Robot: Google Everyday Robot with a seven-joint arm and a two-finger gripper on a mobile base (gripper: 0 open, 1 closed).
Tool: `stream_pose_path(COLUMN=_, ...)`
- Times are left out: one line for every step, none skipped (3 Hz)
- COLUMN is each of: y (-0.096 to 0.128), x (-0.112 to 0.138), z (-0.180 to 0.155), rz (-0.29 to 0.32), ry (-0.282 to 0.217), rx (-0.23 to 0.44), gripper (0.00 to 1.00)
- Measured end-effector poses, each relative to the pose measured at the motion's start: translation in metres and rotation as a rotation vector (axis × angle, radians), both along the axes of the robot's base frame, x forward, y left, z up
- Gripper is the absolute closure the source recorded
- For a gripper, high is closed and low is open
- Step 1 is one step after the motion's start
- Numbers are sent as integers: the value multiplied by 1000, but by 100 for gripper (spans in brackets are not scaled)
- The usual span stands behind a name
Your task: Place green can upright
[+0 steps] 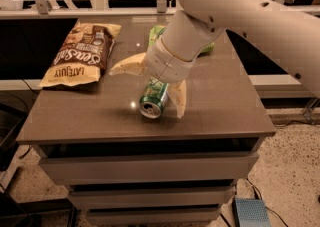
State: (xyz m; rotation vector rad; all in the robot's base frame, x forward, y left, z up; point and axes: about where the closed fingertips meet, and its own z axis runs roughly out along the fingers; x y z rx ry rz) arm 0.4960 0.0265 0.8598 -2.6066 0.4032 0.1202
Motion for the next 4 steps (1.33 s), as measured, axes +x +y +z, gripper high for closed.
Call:
stream_pose_path(y=0, x=0, z=0, rz=0, ry=0, rx=0, gripper=0)
stream_pose_path(y=-3, x=-9, z=-2, rz=22, ry=0, rx=-74, gripper=0)
stream_pose_path(y=-4, x=-11, z=-9, rz=60, ry=8, rx=-156, gripper=0)
stream_pose_path(y=-9, x=-3, z=-21, rz=89, ry=3, rx=-227, gripper=0)
